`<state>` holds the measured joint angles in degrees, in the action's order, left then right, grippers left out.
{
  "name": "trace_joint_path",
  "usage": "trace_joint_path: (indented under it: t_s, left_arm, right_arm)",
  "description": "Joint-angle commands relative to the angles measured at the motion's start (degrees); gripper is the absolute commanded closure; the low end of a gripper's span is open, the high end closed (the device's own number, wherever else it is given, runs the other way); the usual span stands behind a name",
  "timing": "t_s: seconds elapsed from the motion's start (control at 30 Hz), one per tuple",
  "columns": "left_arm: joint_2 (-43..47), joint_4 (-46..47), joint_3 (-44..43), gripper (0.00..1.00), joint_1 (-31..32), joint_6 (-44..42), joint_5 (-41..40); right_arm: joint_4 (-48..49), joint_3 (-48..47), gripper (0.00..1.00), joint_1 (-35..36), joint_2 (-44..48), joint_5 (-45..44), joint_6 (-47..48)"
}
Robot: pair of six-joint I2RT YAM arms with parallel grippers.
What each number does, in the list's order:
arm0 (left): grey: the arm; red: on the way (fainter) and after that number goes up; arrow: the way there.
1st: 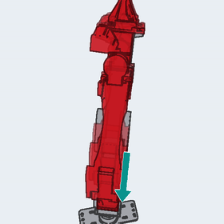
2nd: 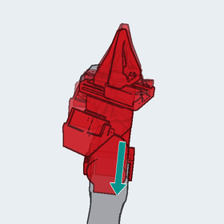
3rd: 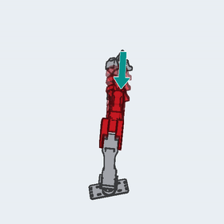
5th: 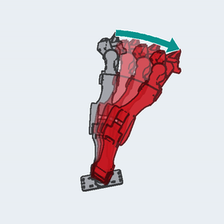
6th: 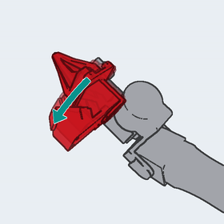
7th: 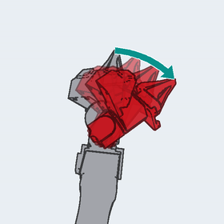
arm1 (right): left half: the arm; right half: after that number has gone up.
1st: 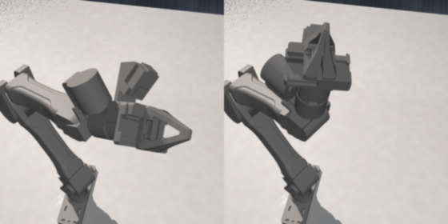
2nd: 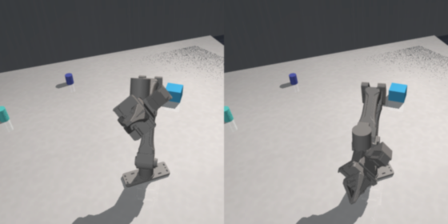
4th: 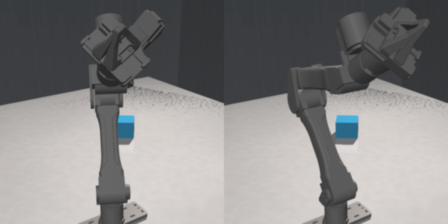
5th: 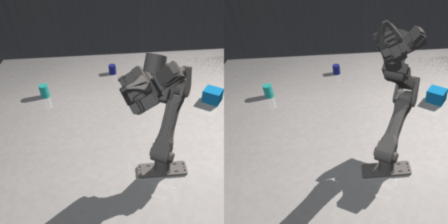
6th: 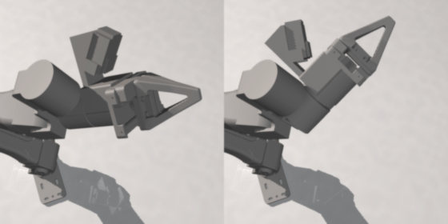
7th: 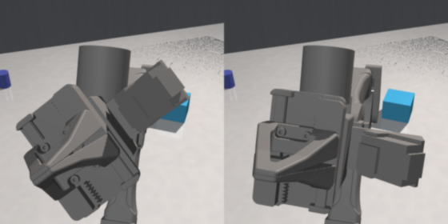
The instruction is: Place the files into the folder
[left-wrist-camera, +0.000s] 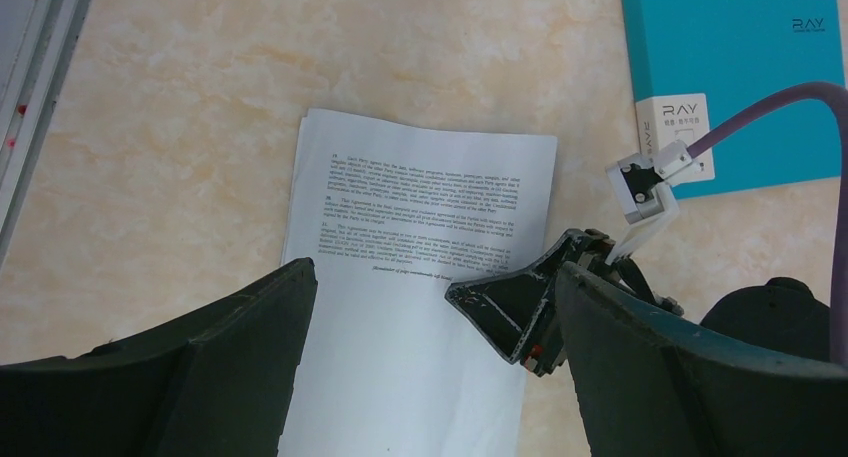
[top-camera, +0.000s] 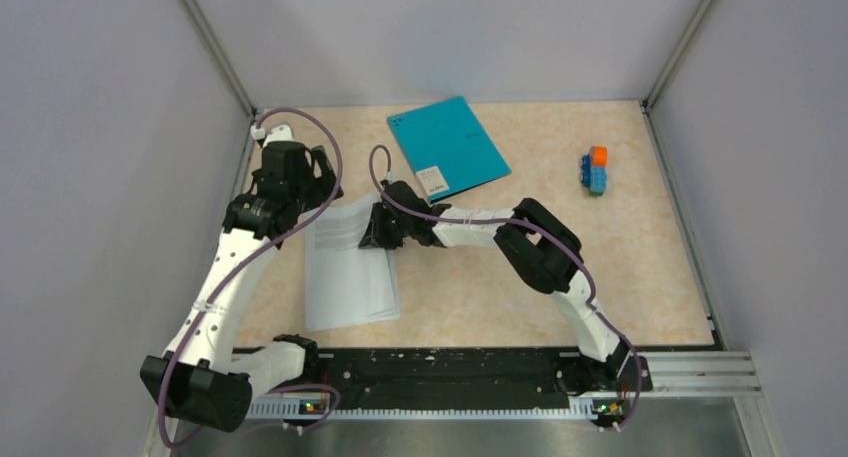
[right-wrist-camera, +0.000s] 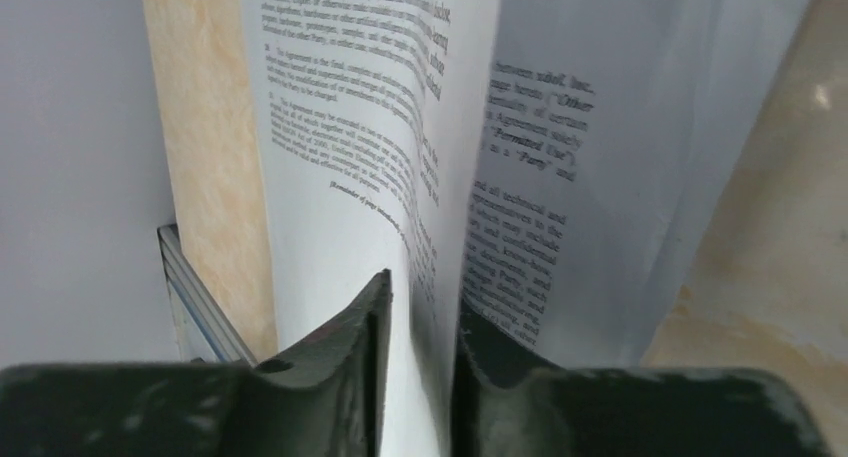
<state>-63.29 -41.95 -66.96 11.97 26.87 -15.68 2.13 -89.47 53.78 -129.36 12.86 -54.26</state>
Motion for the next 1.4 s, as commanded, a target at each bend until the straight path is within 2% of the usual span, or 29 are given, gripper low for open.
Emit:
trace_joint_path:
  t_s: [0.0,0.27,0.43,0.57,0.7,0.8,1.03,1.2,1.37]
  left_arm:
    - [-0.3,3.0,-0.3,0.06,-0.4,-0.2,0.9]
    - [-1.5,3.7,-2.3,0.06,-0.4,0.5,3.6]
    - [-3.7,6.9,-3.2,0.05,-0.5,1.5,9.6]
    - [-7.9,10.4,-4.2,0.05,-0.3,4.4,16.2]
    - [-14.1,15.9,-5.5,0.06,0.3,8.8,20.7]
    - [-19.7,22.8,-6.9,0.08,1.3,11.9,20.4]
    - [-37.7,36.0,-16.3,0.08,2.0,12.9,9.8]
    - [-52.0,41.4,-28.3,0.08,1.8,12.2,8.2]
    - [-67.9,41.5,-47.1,0.08,0.3,12.2,8.8]
  right_arm:
    - [1.4,1.8,0.71,0.5,6.2,-1.5,0.1]
    - [0.4,7.3,0.35,0.4,13.6,-4.4,1.6]
    - [0.9,13.7,0.21,-1.2,18.4,-6.3,3.3]
    - [2.8,20.6,0.17,-5.3,23.1,-6.8,4.6]
    - [3.6,23.1,0.15,-11.3,27.0,-7.7,11.0]
    - [4.9,21.5,0.14,-16.4,26.9,-7.2,17.6]
    - [8.4,12.9,0.13,-27.1,20.5,-5.0,24.3]
    - [9.5,4.6,0.13,-31.0,12.9,-4.8,26.9]
    - [9.1,-4.5,0.13,-33.7,4.8,-4.4,26.9]
